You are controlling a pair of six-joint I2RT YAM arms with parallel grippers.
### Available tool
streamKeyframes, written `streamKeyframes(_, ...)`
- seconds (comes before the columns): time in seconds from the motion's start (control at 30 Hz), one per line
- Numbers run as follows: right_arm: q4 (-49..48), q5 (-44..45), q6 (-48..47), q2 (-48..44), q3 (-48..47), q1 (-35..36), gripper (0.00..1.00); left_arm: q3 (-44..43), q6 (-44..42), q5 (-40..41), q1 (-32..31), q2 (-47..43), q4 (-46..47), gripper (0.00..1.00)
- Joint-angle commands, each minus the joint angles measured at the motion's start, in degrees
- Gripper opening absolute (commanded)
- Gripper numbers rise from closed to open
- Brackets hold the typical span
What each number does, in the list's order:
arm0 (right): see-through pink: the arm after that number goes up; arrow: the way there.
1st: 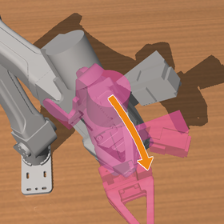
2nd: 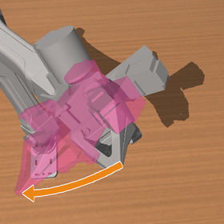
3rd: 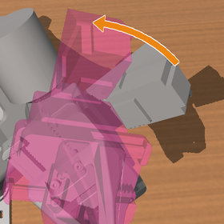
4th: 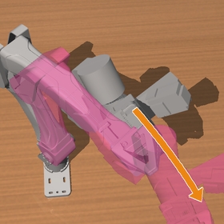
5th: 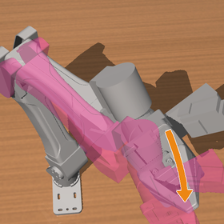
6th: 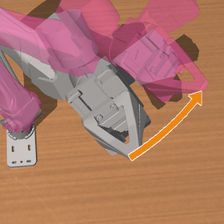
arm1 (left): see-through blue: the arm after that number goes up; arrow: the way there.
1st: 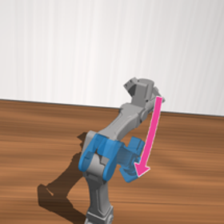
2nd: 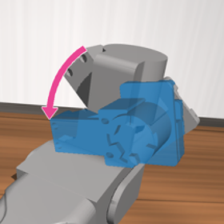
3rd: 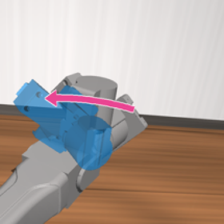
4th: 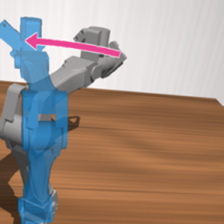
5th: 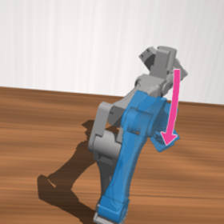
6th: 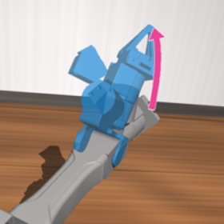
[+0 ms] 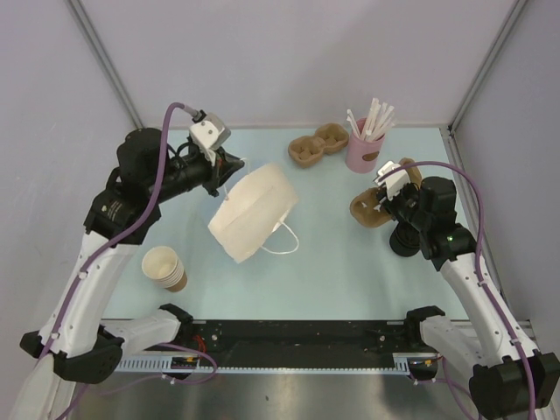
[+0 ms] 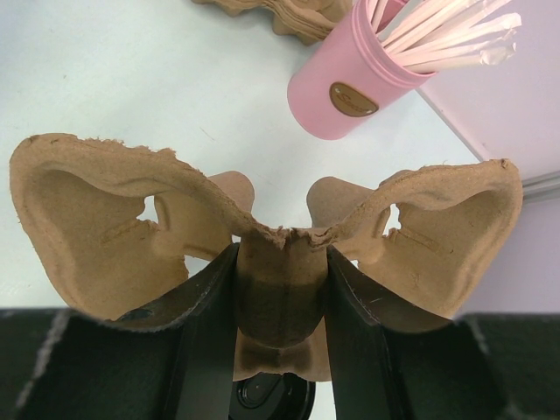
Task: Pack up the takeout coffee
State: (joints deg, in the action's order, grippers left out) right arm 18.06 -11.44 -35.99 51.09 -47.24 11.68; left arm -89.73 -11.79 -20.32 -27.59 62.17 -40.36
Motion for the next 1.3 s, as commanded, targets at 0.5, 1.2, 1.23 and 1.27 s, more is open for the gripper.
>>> streamKeyframes(0.5, -2.8, 0.5, 0.3, -0.1, -0.1, 0.4, 0.43, 5.0, 2.8, -4.2, -0.7, 0.1, 8.1, 0.04)
streamKeyframes(1.2, -0.2, 3.7, 1.6, -2.9, -15.4, 3.9, 0.41, 13.3, -0.2, -1.0, -0.7, -1.7, 15.6, 0.83)
streamKeyframes(1.23, -0.1, 3.5, 2.1, -2.1, -17.2, 4.6, 0.41, 14.0, -0.1, -0.8, -0.7, -2.3, 16.3, 0.84)
streamKeyframes(1.27, -0.2, 3.4, 4.0, -1.3, -20.6, 5.6, 0.41, 15.5, 0.2, -0.7, -0.7, -3.2, 17.6, 0.85)
